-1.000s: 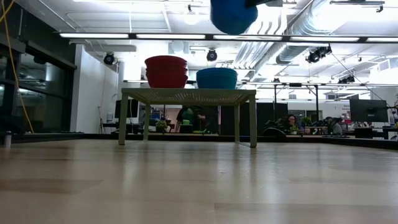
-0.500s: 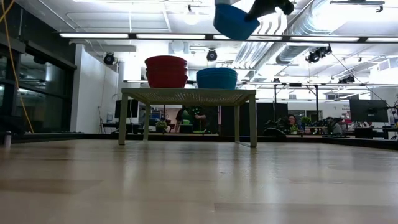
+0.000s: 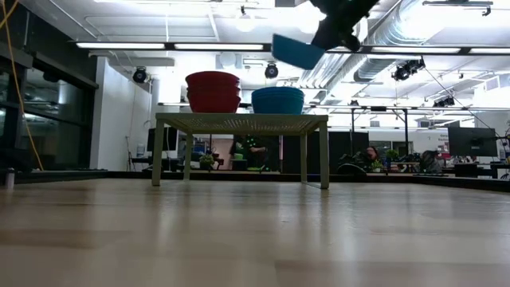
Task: Pick & Place Mini bowls
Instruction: Stack the blue bowl on top of the stacked blue bowls on the shelf
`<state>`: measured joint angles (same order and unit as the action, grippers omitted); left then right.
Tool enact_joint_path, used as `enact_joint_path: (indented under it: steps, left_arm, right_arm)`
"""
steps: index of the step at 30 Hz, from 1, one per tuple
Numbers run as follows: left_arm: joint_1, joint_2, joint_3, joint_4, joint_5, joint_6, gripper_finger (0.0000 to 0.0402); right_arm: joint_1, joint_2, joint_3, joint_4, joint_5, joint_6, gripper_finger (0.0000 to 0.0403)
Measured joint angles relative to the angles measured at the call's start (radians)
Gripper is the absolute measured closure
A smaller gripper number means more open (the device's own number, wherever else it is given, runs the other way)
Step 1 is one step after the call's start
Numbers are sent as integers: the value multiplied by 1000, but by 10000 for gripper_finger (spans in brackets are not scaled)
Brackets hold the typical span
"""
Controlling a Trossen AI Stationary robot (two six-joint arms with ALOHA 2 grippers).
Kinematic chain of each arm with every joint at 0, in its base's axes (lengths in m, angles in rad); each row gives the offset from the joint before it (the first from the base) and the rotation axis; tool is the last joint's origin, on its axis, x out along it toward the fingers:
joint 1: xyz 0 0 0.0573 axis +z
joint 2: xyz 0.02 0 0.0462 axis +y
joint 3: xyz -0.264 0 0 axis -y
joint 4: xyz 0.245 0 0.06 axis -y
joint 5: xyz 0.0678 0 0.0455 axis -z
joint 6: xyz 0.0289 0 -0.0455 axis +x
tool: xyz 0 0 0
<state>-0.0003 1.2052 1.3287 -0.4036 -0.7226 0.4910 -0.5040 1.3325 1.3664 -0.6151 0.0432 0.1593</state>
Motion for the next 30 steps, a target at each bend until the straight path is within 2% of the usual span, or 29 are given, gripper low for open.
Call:
enact_joint_path:
  steps: [8,15,23,30]
  left_arm:
    - [0,-125,-191,34,5,-106,205]
    - [0,-281,-343,82,13,-174,205]
    - [0,-494,-557,194,41,-209,205]
    - [0,-610,-682,236,52,-253,205]
  right_arm:
    - [-75,235,268,-194,-131,-21,402]
    - [-108,406,474,-376,-166,-65,402]
    - [-112,487,523,-401,-166,-60,403]
    - [-111,502,518,-401,-159,-17,403]
